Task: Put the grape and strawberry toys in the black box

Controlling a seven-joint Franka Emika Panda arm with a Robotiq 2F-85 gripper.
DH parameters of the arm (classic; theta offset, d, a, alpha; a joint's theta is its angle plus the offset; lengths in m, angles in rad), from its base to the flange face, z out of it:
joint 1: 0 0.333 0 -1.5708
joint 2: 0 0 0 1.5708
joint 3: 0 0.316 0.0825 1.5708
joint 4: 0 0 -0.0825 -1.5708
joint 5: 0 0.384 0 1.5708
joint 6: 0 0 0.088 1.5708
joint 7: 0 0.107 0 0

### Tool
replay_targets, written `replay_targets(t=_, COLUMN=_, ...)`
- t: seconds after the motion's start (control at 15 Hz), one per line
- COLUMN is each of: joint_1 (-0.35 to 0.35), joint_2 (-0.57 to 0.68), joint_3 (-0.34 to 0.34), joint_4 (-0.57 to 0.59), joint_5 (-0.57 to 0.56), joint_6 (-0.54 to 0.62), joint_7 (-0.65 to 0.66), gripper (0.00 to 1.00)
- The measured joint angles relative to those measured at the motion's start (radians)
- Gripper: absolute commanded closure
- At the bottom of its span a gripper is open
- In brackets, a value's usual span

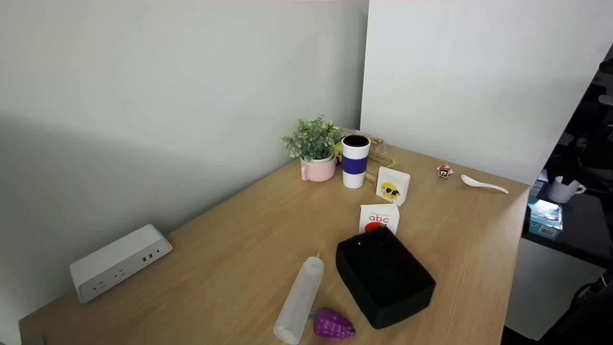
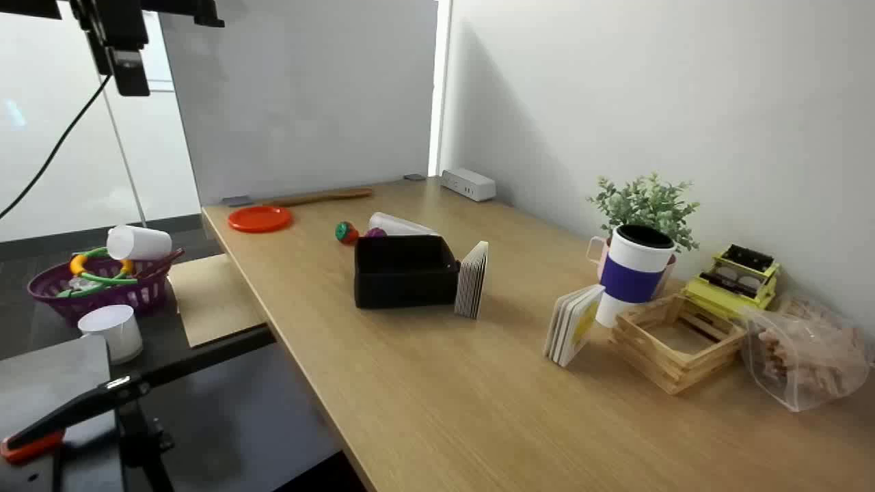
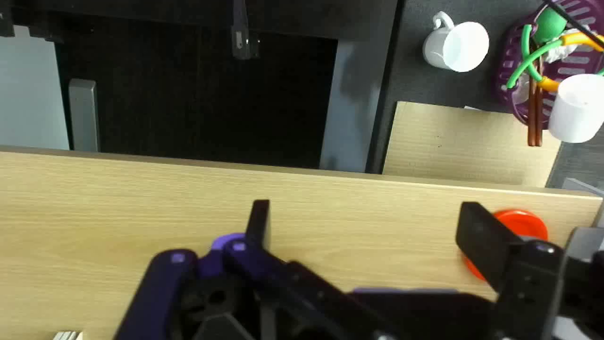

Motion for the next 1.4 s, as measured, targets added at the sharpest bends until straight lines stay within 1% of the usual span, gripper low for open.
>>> replay_targets(t=0.47, joint_1=0.000, joint_2=0.000, joint_3=0.000, joint_4=0.000, joint_5=0.000, joint_6=0.000, joint_7=0.000, gripper=0.00)
replay_targets(t=0.6, joint_1=0.006, joint_2=-0.011, joint_3=-0.004, joint_4=-0.009, joint_5=-0.001, joint_6=-0.041, joint_7=-0.023, gripper=0.00)
replay_targets(t=0.73, joint_1=0.026, joint_2=-0.048, joint_3=-0.016, joint_4=-0.042, joint_5=-0.001, joint_6=-0.075, joint_7=-0.045, gripper=0.00)
replay_targets(t=0.93, joint_1=0.040, joint_2=-0.087, joint_3=-0.022, joint_4=-0.066, joint_5=-0.001, joint_6=-0.079, joint_7=-0.049, gripper=0.00)
replay_targets(t=1.4, joint_1=0.036, joint_2=-0.089, joint_3=-0.021, joint_4=-0.056, joint_5=-0.014, joint_6=-0.073, joint_7=-0.048, gripper=0.00)
